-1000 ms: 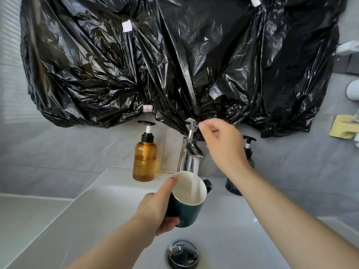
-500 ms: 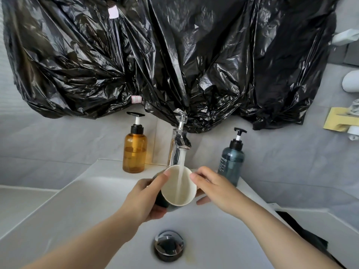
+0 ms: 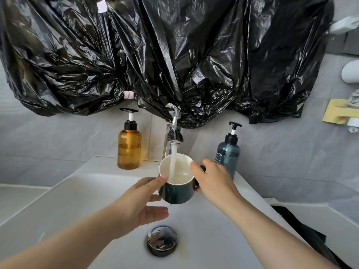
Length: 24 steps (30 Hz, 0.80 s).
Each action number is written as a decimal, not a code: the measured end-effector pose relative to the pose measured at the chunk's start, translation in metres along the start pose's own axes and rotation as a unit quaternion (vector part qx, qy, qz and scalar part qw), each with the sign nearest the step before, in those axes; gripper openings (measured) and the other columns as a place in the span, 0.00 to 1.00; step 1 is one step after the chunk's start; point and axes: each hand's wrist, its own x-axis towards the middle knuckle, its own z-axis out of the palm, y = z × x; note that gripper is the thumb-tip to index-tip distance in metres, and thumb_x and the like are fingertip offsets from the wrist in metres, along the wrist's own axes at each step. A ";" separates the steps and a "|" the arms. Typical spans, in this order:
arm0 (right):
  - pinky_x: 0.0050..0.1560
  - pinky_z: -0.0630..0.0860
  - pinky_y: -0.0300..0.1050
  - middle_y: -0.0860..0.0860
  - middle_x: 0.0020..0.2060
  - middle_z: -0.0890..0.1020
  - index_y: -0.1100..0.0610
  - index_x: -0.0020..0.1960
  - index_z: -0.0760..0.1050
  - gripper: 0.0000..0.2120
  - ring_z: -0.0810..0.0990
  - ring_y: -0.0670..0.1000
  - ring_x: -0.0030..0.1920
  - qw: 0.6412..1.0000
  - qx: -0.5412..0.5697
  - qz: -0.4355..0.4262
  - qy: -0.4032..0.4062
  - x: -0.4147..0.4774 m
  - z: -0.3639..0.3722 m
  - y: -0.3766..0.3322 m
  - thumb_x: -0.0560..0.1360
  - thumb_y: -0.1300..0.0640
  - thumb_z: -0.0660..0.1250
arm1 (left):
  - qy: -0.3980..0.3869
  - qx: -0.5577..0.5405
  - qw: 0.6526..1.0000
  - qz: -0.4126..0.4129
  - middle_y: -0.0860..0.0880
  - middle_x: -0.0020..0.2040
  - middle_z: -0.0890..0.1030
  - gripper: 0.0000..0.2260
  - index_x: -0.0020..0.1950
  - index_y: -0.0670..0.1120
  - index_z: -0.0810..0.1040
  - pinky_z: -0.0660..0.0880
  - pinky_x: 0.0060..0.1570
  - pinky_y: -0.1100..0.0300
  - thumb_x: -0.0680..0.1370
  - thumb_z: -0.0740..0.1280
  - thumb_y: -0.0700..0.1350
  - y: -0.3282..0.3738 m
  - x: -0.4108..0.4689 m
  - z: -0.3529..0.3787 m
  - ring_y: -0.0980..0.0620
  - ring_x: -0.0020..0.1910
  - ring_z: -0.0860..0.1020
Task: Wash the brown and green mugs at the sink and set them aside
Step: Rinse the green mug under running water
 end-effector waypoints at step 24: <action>0.28 0.74 0.39 0.49 0.44 0.84 0.63 0.47 0.79 0.19 0.79 0.51 0.26 0.966 0.159 0.085 -0.186 -0.017 0.005 -0.027 0.79 0.47 0.59 | 0.083 -0.025 0.982 0.168 0.46 0.54 0.79 0.06 0.54 0.53 0.81 0.79 0.51 0.46 0.78 0.69 0.49 0.014 0.003 -0.015 0.41 0.56 0.78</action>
